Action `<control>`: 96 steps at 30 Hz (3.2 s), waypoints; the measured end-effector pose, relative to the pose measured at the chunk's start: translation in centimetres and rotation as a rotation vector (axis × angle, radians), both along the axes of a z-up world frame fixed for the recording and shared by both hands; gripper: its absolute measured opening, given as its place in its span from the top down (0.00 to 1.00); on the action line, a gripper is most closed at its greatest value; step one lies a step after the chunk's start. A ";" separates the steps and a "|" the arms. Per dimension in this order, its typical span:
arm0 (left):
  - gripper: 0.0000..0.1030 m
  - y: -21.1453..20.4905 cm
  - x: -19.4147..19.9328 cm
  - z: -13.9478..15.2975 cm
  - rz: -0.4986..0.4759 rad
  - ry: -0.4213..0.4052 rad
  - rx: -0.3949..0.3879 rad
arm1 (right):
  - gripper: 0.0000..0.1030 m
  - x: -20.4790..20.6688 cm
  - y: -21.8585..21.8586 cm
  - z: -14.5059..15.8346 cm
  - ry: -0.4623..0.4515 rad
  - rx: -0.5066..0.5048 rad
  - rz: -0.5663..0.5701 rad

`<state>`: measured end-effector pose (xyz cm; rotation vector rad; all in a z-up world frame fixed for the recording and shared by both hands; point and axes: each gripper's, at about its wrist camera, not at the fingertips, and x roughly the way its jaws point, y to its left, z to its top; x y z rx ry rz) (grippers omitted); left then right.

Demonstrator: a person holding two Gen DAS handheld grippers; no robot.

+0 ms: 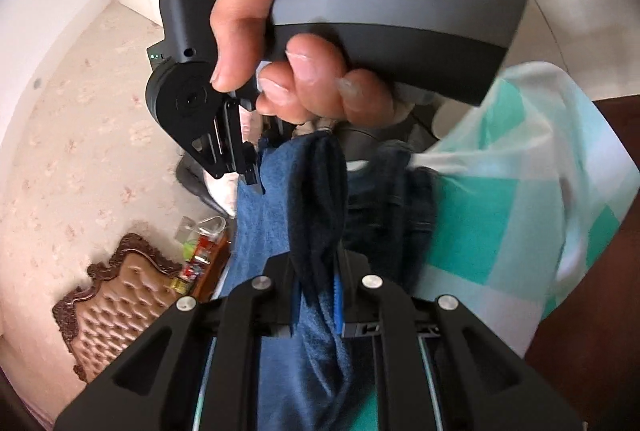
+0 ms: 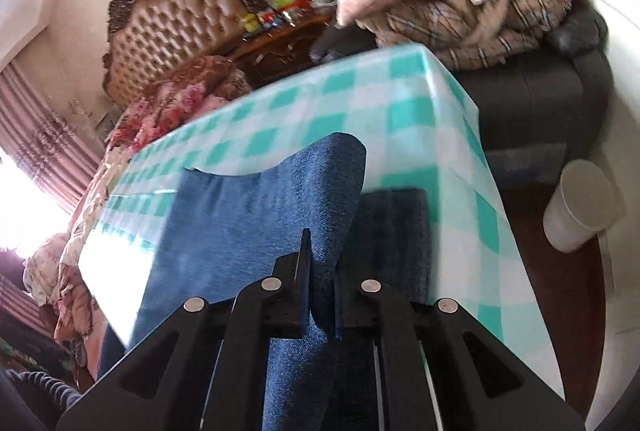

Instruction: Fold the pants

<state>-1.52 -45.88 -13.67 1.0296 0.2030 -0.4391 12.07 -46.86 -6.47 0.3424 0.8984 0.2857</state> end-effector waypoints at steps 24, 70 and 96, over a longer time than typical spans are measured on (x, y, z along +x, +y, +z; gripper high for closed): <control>0.88 8.0 24.4 9.2 0.137 0.840 -0.616 | 0.62 -7.9 6.7 0.4 -0.106 -0.468 -0.358; 0.67 26.0 10.7 5.8 0.519 0.784 -0.624 | 0.63 -7.2 8.3 -3.3 0.069 -0.551 -0.433; 0.65 20.6 17.7 10.6 0.335 0.697 -0.669 | 0.61 -7.0 12.0 -4.2 0.080 -0.543 -0.366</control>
